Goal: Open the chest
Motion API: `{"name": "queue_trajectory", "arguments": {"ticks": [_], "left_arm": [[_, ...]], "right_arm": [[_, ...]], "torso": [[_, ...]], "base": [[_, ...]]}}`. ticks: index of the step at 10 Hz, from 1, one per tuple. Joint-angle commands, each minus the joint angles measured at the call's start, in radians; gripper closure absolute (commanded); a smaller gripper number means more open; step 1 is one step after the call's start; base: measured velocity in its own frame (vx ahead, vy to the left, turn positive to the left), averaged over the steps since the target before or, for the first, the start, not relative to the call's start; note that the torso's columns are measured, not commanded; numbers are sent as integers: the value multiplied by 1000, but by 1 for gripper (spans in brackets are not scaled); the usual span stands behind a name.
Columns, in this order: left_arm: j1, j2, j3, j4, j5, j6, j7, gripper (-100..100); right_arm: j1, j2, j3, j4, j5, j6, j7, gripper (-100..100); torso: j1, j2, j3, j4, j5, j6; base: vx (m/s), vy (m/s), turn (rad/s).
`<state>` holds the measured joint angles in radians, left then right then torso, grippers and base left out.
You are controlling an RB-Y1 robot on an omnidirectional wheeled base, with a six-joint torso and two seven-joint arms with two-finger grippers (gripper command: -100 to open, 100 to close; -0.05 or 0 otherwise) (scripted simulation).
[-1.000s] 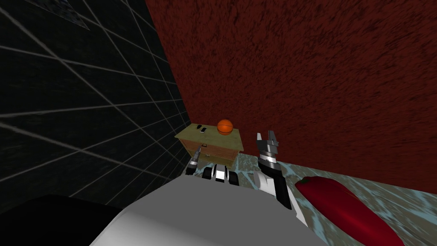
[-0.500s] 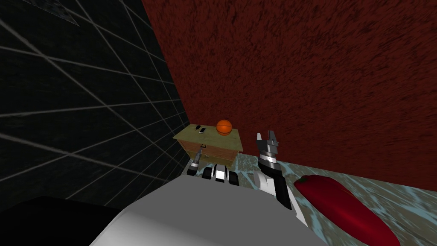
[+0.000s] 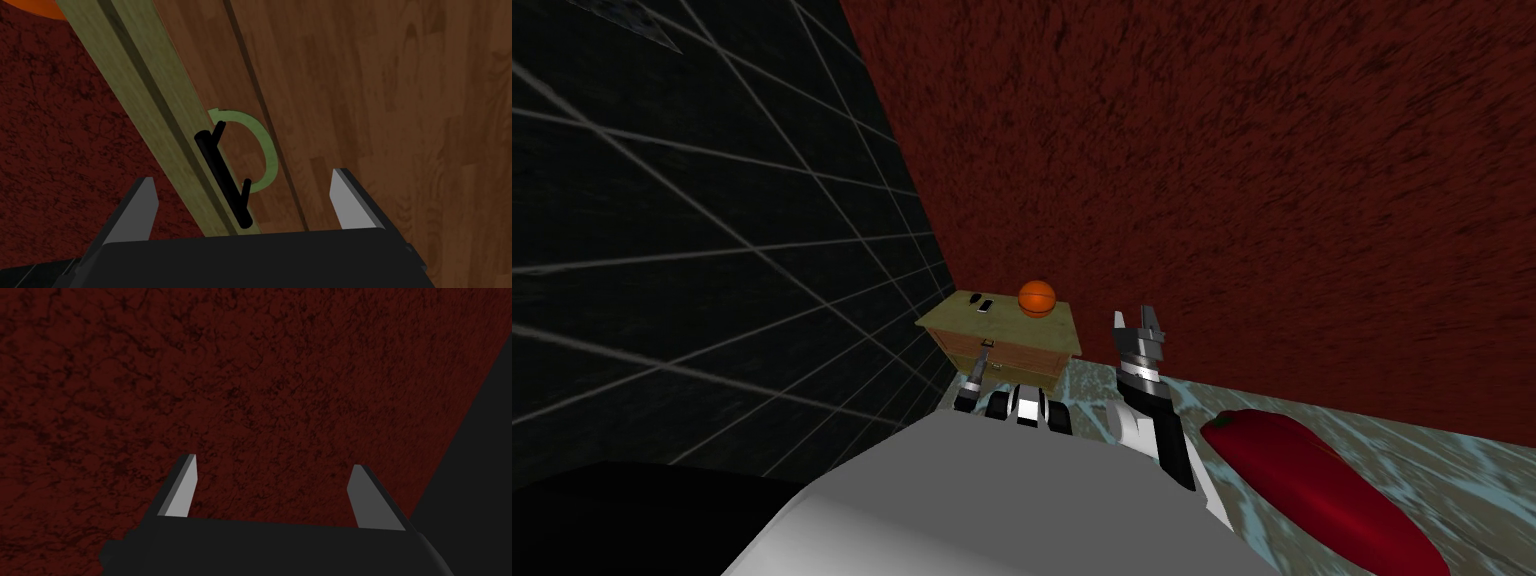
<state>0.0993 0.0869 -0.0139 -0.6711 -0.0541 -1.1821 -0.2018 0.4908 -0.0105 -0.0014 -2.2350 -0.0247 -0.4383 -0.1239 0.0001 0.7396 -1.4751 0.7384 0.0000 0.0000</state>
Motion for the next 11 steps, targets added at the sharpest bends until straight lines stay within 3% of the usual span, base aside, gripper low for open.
{"name": "queue_trajectory", "arguments": {"ticks": [1,5,6,8,11], "left_arm": [[-77,2,11,71,-6,3,6,-100],[-182,4,25,162,-15,10,13,-100],[-182,4,25,162,-15,10,13,-100],[-234,5,33,208,-20,13,17,-100],[-227,5,32,196,-20,21,18,-100]], "right_arm": [[0,0,0,0,0,0,0,0],[0,0,0,0,0,0,0,0],[0,0,0,0,0,0,0,0],[0,0,0,0,0,0,0,0],[0,0,0,0,0,0,0,0]], "torso": [[0,0,0,0,0,0],[0,-2,-1,-1,0,0],[0,-2,-1,-1,0,0],[0,-2,-1,-1,0,0],[0,-2,-1,-1,0,0]], "base": [[-36,-13,53],[-35,-7,49],[-20,-4,21],[-19,-4,44],[-8,-3,3]]}}
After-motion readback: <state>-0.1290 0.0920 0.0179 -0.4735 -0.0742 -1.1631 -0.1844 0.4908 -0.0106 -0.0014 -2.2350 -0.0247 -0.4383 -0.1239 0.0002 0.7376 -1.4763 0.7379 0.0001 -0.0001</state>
